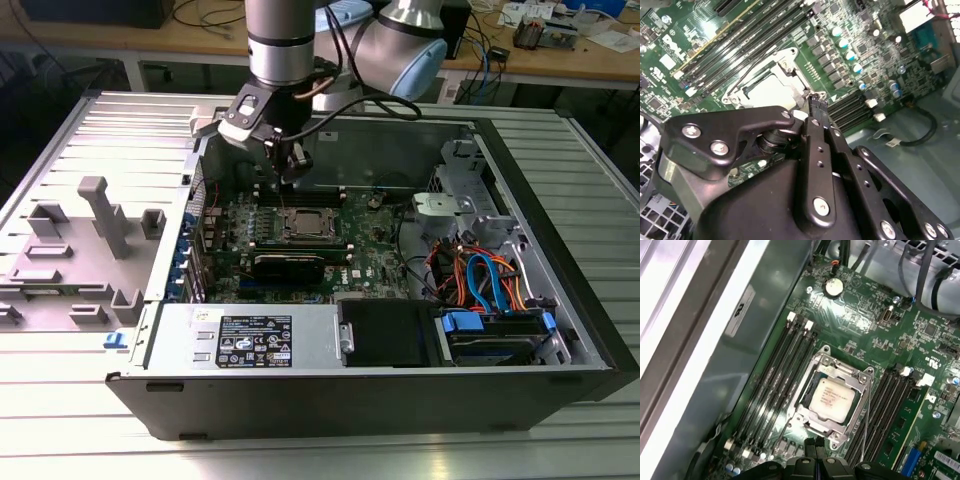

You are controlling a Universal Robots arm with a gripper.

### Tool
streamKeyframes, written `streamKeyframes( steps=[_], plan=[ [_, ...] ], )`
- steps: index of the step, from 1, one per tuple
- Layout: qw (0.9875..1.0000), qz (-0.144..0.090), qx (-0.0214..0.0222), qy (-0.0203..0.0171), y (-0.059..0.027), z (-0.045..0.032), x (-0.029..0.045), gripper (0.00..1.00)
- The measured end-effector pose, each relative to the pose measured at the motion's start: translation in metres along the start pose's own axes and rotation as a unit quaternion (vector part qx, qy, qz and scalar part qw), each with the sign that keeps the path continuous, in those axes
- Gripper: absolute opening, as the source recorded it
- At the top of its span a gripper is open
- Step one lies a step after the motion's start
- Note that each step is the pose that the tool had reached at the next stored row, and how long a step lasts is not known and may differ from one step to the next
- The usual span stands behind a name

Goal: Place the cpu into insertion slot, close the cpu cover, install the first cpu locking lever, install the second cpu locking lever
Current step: 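Install the first cpu locking lever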

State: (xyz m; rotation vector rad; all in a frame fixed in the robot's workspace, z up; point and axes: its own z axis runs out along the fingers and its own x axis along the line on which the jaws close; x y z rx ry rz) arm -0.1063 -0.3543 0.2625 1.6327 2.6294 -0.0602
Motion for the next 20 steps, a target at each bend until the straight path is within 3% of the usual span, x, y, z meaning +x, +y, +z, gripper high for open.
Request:
streamKeyframes(
  steps=[7,12,15,20],
  plan=[
    [0.9997,-0.023,-0.0015,0.0,-0.0066,-0.0001,0.0033,0.11],
    [0.9973,-0.073,-0.0044,-0.0004,-0.007,-0.0001,0.0035,0.11],
    [0.996,-0.09,-0.0054,-0.0005,-0.01,-0.0002,0.0049,0.11],
    [0.9952,-0.097,-0.0059,-0.0006,-0.0175,-0.0004,0.0091,0.11]
  ],
)
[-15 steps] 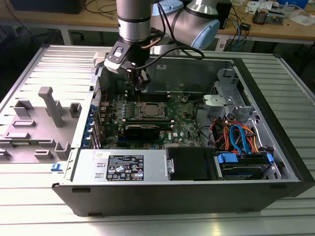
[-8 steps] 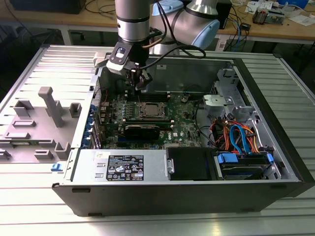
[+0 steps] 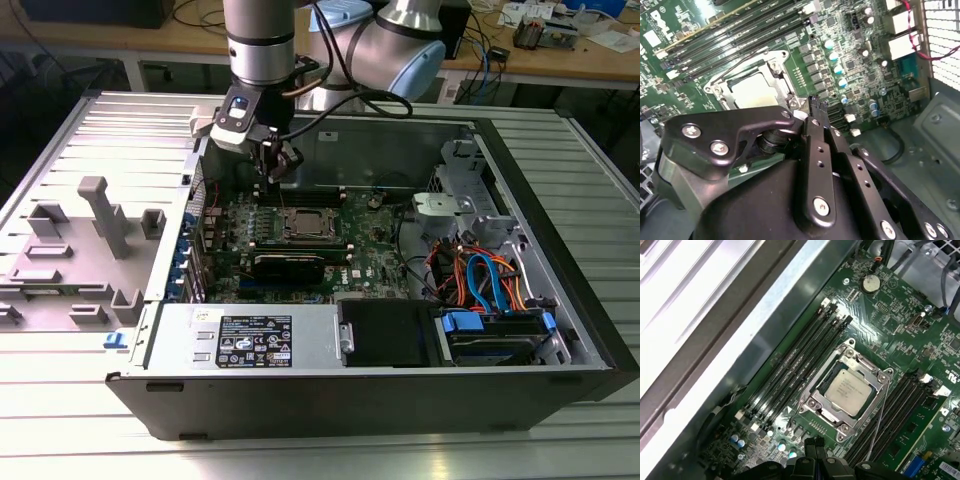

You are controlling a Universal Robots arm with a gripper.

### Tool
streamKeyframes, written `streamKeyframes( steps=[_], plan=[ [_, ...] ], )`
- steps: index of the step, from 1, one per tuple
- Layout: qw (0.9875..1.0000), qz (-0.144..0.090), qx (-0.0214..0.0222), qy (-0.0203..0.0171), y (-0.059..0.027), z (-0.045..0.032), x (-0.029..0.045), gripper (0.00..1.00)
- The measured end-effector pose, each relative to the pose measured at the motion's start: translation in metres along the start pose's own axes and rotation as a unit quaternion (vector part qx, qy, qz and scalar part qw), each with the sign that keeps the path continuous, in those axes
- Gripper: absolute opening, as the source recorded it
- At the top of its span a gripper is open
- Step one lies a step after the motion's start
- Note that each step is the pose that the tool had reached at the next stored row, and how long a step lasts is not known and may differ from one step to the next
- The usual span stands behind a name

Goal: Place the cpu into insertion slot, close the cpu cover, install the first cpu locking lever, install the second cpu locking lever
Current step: 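Install the first cpu locking lever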

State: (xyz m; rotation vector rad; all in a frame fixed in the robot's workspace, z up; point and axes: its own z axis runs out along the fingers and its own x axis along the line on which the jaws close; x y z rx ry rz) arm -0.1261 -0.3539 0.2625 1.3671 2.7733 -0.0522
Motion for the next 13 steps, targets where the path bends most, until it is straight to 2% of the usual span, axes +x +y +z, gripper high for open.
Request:
streamKeyframes(
  steps=[1,4,6,8,9,13],
  plan=[
    [1.0,-0.002,-0.0001,0.0,-0.0007,0.0,0.0007,0.11],
    [0.9995,-0.03,-0.0018,-0.0003,-0.0008,0.0,0.0012,0.11],
    [0.9978,-0.066,-0.0039,-0.0006,-0.0007,0.0,0.0014,0.11],
    [0.9964,-0.085,-0.005,-0.0007,-0.0006,0.0001,0.0015,0.11],
    [0.9951,-0.099,-0.0058,-0.0008,-0.0005,0.0001,0.0017,0.11],
    [0.9944,-0.106,-0.0066,-0.0005,-0.0032,-0.0001,0.0045,0.11]
  ],
)
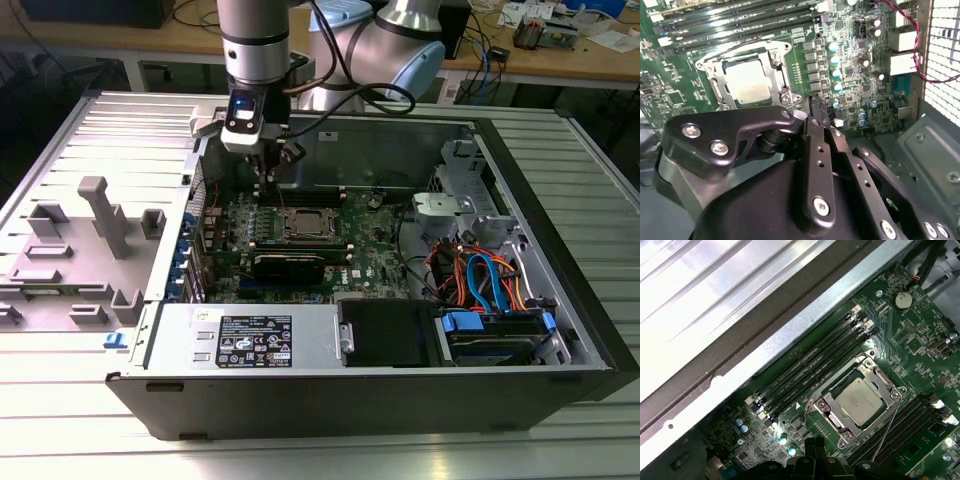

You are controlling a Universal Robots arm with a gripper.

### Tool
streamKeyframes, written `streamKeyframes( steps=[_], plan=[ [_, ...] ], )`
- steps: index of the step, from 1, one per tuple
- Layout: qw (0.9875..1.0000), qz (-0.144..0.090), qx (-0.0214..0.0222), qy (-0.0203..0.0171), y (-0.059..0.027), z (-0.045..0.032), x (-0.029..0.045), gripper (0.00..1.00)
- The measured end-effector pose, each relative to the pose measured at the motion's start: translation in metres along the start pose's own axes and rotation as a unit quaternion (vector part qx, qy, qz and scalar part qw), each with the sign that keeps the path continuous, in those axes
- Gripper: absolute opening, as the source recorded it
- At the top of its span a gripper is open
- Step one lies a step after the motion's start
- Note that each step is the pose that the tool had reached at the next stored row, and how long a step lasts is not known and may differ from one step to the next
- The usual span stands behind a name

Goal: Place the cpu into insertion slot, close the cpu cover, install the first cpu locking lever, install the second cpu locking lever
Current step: 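Install the first cpu locking lever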

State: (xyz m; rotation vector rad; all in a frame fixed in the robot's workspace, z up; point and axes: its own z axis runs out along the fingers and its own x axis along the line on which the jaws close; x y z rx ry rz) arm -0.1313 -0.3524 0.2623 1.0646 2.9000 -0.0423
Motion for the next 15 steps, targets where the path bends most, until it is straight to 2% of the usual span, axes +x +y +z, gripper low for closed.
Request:
streamKeyframes(
  steps=[3,5,7,10,11,15],
  plan=[
    [0.9995,-0.032,-0.002,-0.0001,0.0,0.0002,0.0,0.11],
    [0.9976,-0.069,-0.0043,-0.0004,0.0,0.0004,0.0001,0.11],
    [0.9963,-0.086,-0.0053,-0.0005,0.0,0.0004,0.0001,0.11],
    [0.9932,-0.117,-0.0072,-0.0006,0.0,0.0006,0.0001,0.11],
    [0.9922,-0.124,-0.0082,-0.0004,0.0005,0.0007,0.0005,0.11],
    [0.9915,-0.13,-0.0104,0.0009,0.003,0.0006,0.0037,0.11]
  ],
)
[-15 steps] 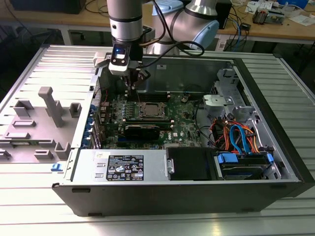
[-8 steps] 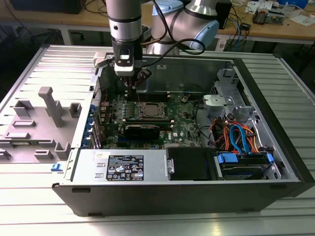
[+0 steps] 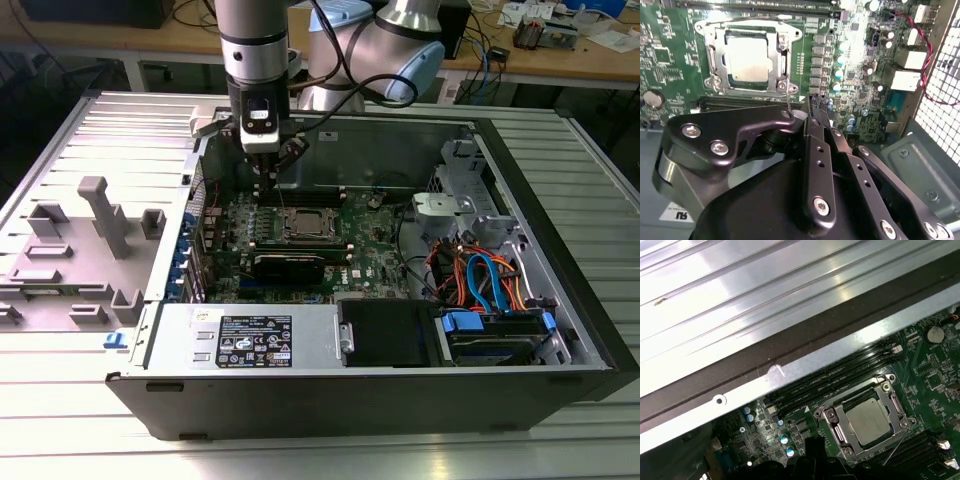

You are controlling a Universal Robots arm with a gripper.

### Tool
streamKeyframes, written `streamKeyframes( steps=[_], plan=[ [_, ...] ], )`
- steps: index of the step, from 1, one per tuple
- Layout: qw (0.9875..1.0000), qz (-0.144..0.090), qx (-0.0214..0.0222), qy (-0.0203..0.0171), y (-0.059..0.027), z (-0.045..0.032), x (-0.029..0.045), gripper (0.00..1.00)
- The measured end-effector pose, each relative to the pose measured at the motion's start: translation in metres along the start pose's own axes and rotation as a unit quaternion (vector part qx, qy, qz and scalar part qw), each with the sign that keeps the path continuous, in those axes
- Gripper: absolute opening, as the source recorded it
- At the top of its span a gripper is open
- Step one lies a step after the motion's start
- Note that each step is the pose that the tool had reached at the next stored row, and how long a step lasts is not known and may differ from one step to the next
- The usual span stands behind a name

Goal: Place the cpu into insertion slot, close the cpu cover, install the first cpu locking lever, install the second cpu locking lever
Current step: 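Install the first cpu locking lever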

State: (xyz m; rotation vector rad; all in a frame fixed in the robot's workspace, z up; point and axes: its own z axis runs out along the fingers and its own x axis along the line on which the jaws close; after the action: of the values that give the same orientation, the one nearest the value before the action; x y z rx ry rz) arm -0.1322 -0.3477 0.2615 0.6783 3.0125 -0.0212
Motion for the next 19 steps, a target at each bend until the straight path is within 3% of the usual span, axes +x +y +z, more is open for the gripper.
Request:
streamKeyframes(
  steps=[4,7,14,19],
  plan=[
    [0.9998,-0.021,-0.0019,0.0003,0.0016,0.0002,0.0009,0.11],
    [0.9984,-0.056,-0.0038,0.0003,0.0019,0.0005,0.0011,0.11],
    [0.9968,-0.08,-0.0053,0.0005,0.0053,0.0004,0.006,0.11],
    [0.995,-0.1,-0.0071,0.0017,0.0082,0.0006,0.0022,0.11]
  ],
)
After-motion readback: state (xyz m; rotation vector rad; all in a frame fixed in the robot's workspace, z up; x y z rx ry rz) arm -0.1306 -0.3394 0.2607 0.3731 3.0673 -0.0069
